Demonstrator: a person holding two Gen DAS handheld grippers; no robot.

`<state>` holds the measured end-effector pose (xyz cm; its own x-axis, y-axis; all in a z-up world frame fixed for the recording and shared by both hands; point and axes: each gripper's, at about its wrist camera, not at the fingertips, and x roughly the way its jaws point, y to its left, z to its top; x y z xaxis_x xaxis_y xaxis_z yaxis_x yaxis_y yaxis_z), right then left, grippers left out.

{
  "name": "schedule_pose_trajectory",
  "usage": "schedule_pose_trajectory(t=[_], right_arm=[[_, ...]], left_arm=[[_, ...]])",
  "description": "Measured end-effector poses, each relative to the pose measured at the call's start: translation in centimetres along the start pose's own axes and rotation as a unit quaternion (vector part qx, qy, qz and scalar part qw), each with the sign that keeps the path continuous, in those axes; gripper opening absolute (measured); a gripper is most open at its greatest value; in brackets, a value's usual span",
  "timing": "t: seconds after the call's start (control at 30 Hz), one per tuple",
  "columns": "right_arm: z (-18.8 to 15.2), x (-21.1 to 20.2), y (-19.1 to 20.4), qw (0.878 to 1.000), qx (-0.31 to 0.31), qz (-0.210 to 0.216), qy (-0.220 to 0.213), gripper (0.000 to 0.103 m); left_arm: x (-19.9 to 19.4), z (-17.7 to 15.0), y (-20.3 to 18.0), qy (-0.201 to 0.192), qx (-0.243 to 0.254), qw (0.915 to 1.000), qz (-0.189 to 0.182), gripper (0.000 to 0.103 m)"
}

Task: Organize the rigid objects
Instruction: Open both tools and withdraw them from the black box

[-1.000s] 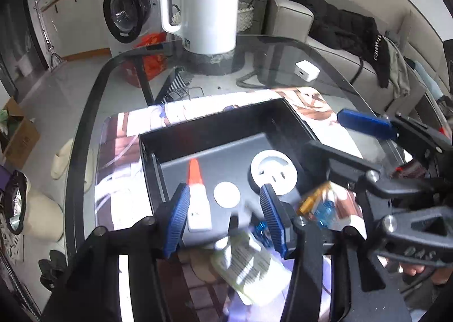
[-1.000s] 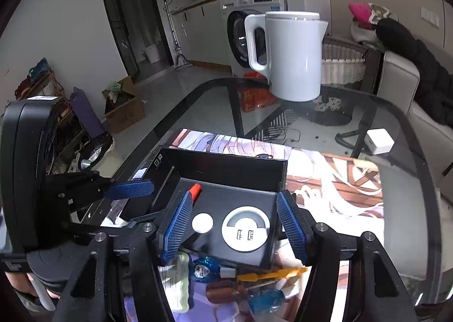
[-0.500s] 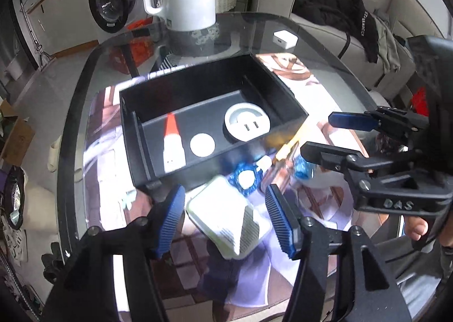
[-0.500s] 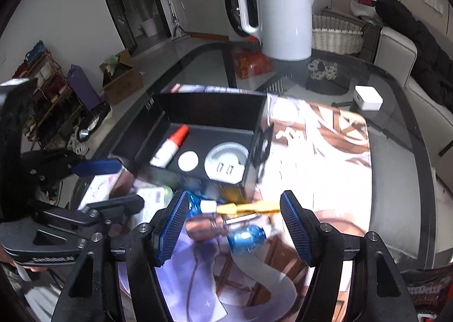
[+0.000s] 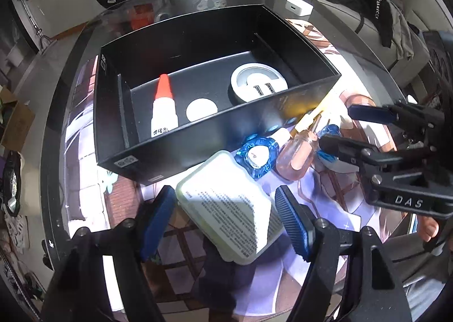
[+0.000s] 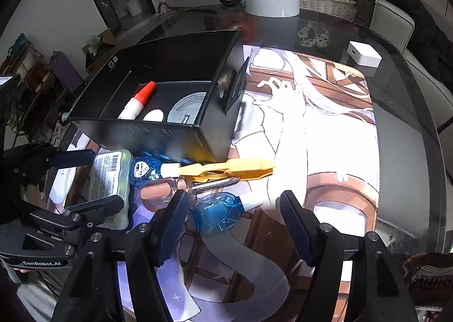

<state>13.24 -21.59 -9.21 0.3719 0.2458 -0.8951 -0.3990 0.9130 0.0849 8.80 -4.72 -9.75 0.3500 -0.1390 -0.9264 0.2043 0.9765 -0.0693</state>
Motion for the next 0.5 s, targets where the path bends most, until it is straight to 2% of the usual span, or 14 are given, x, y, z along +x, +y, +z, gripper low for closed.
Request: schedule_pose_trajectory(t=[0.3,0.33,0.5], right_arm=[[-0.1,0.6,-0.5,1.000,0.010,0.001,0.008,0.065],[-0.2,0.8,-0.2,1.000,0.003,-0.002,0.010,0.059],[-0.7,1.2,0.8,0.999,-0.029,-0.030,0.012,0.049]], left_arm=[[0.2,0.3,-1.4,-0.003,0.029,0.9991,0.029,0.071],[0.2,0.4,-1.4,-0.004,0.029,0.9992,0.029,0.071],[0.0,0.4,-1.5,-0.007,0.033,0.9989,0.032,0.063]])
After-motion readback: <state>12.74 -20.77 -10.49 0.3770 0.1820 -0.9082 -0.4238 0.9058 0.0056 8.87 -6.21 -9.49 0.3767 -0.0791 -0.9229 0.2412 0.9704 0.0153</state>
